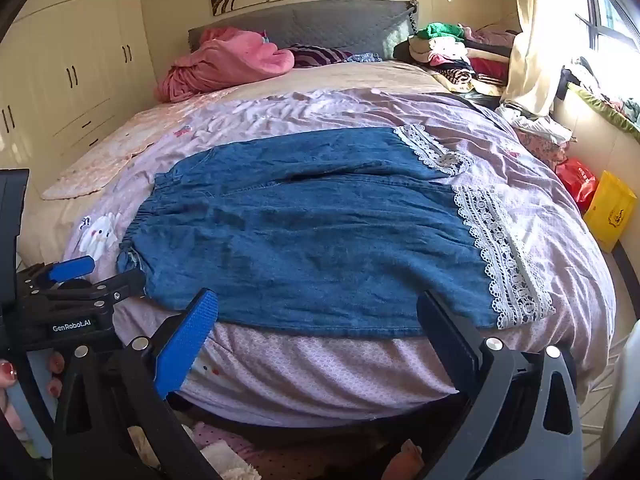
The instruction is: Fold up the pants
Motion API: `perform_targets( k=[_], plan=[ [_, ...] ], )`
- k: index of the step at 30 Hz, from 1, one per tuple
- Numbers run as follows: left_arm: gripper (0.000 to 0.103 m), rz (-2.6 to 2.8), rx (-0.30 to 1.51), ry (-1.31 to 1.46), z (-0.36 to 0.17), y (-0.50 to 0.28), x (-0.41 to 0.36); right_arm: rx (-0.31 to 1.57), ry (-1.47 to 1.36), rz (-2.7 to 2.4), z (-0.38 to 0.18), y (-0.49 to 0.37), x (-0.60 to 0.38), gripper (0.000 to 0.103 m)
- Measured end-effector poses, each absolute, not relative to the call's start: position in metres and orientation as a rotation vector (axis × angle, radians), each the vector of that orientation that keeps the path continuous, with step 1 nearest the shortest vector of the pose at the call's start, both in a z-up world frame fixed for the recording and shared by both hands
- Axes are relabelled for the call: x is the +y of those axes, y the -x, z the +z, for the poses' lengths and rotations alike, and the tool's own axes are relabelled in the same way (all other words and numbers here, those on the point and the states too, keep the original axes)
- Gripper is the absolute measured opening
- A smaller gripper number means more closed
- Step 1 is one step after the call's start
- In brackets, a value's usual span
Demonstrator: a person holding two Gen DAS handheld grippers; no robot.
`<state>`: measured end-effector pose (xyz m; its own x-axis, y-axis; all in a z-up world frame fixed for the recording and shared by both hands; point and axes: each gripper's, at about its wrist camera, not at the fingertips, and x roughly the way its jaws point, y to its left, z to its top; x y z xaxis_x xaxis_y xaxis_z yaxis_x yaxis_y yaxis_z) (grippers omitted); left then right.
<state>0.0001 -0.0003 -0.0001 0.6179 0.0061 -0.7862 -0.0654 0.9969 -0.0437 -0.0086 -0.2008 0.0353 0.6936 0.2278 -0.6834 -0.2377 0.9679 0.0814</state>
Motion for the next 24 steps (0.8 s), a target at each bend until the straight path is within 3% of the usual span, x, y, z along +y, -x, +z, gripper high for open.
perform_targets(
  k=[24],
  plan=[
    [0.094, 0.036, 0.889, 0.062, 0.0047, 0.0032, -0.0040, 0.757, 0.017, 0.264, 0.0397, 0.0109, -0.1994, 0.099]
  ],
)
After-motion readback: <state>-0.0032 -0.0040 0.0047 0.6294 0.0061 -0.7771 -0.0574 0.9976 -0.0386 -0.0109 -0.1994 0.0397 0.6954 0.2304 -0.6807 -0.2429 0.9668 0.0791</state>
